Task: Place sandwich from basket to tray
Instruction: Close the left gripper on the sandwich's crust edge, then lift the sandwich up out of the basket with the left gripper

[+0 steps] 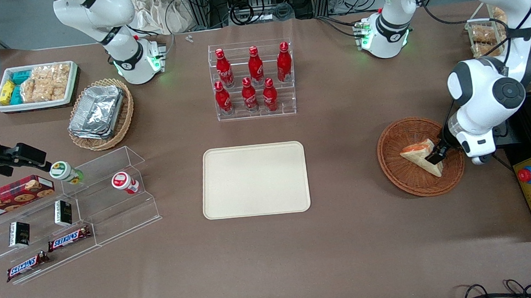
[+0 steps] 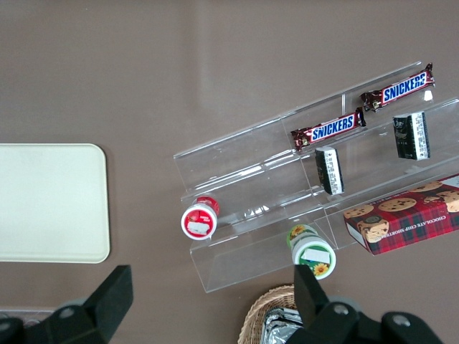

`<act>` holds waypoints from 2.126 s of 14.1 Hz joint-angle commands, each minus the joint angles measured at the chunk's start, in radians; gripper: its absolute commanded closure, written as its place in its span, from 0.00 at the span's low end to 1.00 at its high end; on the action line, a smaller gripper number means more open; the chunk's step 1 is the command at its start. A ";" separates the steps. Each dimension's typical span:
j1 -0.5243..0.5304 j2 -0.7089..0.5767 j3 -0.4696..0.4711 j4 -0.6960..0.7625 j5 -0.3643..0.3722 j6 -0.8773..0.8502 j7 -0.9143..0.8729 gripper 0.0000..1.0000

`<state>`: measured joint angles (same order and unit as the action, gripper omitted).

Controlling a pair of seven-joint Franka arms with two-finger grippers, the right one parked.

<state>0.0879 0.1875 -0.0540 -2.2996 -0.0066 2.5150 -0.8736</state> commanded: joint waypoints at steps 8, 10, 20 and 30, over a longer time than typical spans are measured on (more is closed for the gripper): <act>-0.019 0.076 -0.021 -0.034 -0.007 0.162 -0.099 0.81; -0.020 0.075 -0.021 -0.031 -0.007 0.157 -0.107 1.00; -0.022 -0.045 -0.033 0.292 0.011 -0.452 0.019 1.00; -0.059 -0.013 -0.265 0.649 0.005 -0.798 0.062 1.00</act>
<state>0.0256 0.1388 -0.2829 -1.6854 -0.0098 1.7323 -0.8190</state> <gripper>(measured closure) 0.797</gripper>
